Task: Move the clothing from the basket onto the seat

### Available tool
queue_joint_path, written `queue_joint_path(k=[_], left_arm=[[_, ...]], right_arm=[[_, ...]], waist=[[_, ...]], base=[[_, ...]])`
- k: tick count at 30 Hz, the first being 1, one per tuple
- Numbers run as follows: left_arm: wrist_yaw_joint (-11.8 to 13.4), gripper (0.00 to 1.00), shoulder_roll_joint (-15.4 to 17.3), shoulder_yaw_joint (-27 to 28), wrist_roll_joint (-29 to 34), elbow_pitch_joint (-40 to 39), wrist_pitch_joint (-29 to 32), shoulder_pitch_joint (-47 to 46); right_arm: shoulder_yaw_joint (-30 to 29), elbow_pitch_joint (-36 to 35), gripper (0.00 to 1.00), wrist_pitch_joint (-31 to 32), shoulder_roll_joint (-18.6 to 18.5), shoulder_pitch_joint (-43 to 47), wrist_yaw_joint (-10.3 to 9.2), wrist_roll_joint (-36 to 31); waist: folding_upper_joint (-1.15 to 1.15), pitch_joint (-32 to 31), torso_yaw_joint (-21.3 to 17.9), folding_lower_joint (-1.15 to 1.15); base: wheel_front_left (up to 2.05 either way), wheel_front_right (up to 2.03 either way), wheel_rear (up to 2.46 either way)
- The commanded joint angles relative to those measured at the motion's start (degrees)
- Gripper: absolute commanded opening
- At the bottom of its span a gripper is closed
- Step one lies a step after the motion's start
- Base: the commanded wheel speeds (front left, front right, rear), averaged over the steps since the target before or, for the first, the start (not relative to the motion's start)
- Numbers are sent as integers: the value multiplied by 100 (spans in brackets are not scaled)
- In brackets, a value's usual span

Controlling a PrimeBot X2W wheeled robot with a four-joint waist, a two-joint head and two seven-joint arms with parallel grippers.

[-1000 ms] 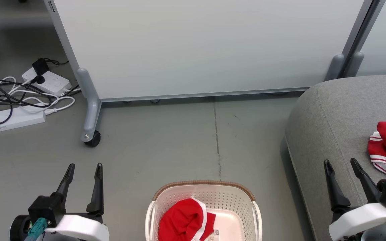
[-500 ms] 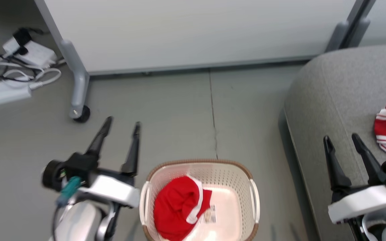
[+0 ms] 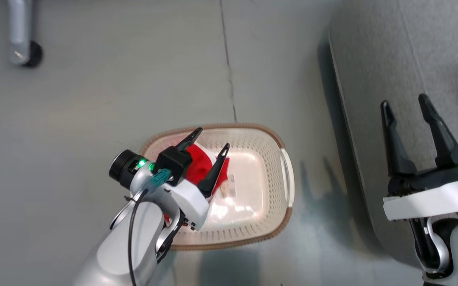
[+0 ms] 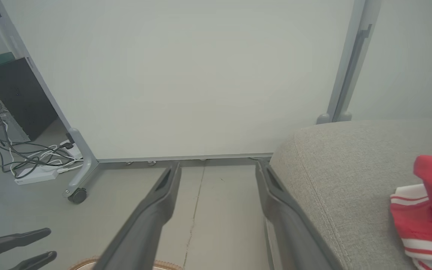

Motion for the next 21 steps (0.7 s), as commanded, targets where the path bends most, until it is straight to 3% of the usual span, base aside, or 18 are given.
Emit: queue_joint_path(k=[1, 12, 21], left_arm=[[-110, 100, -10, -136, 110, 318, 30, -321], [-268, 100, 191, -515, 438, 2168, 369, -1350], [-3, 100, 656, -563, 624, 3381, 619, -1983]], right_arm=[[38, -21, 100, -123, -20, -164, 3, 32], [446, 93, 100, -661, -18, -637, 3, 333], [873, 397, 100, -1139, -16, -890, 3, 668]], waist=[[0, 828, -456, 0], [0, 1941, -1170, 0], [0, 2490, -1716, 0]], base=[[0, 0, 0], [0, 0, 0], [0, 0, 0]])
